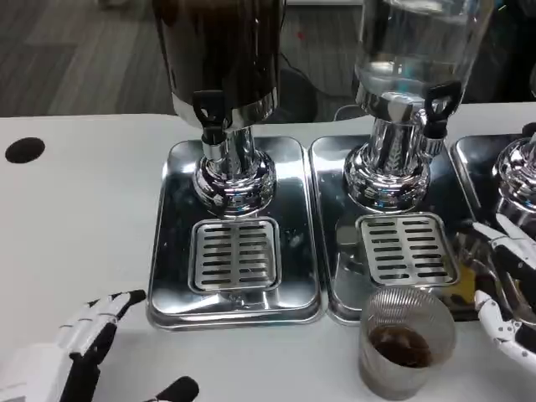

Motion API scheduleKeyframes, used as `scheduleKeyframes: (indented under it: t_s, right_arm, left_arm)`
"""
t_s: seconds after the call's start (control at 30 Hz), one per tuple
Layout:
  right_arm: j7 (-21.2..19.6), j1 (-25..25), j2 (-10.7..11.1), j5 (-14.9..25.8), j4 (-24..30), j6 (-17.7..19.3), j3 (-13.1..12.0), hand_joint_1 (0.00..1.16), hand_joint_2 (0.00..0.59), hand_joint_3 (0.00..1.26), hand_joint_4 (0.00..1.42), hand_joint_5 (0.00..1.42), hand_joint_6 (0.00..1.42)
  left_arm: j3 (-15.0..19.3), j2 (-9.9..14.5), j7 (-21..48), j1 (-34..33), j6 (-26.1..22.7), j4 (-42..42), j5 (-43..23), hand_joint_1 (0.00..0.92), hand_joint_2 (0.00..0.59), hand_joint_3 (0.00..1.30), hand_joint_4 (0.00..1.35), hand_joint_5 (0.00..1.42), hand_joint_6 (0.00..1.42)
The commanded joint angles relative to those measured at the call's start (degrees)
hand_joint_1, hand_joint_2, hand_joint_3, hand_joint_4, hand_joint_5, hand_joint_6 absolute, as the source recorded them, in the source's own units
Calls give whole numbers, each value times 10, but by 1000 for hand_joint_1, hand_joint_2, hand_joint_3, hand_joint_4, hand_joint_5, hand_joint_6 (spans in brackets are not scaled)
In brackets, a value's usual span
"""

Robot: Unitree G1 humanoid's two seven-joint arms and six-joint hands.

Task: Grasp the cup under the faucet to collect the drink, then remove the cup.

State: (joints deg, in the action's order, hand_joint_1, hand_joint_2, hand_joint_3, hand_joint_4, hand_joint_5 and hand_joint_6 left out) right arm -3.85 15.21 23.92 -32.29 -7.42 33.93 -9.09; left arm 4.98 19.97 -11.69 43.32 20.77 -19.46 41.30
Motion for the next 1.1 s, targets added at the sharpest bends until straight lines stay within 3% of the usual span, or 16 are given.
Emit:
scheduleKeyframes:
  t_s: [0.03, 0.2, 0.53, 1.1]
  right_arm:
    - [-17, -8, 14, -5, -1, -27, 3, 391, 586, 181, 42, 68, 0]
    - [-26, -12, 18, 6, -14, -50, 4, 391, 586, 181, 49, 72, 0]
    - [-74, 0, 25, -13, -4, -57, 10, 392, 586, 168, 54, 72, 0]
    - [-76, 28, 20, 13, 9, -57, 7, 392, 586, 168, 65, 72, 0]
  left_arm:
    - [-3, -2, -14, -4, -5, 13, 18, 0, 103, 161, 54, 101, 342]
    - [-1, -4, -19, -15, -12, 22, 29, 0, 98, 144, 35, 92, 340]
    - [0, -7, -36, -23, -27, 22, 46, 0, 93, 121, 9, 64, 325]
    - [5, -5, -52, -21, -15, 28, 32, 0, 96, 121, 9, 62, 328]
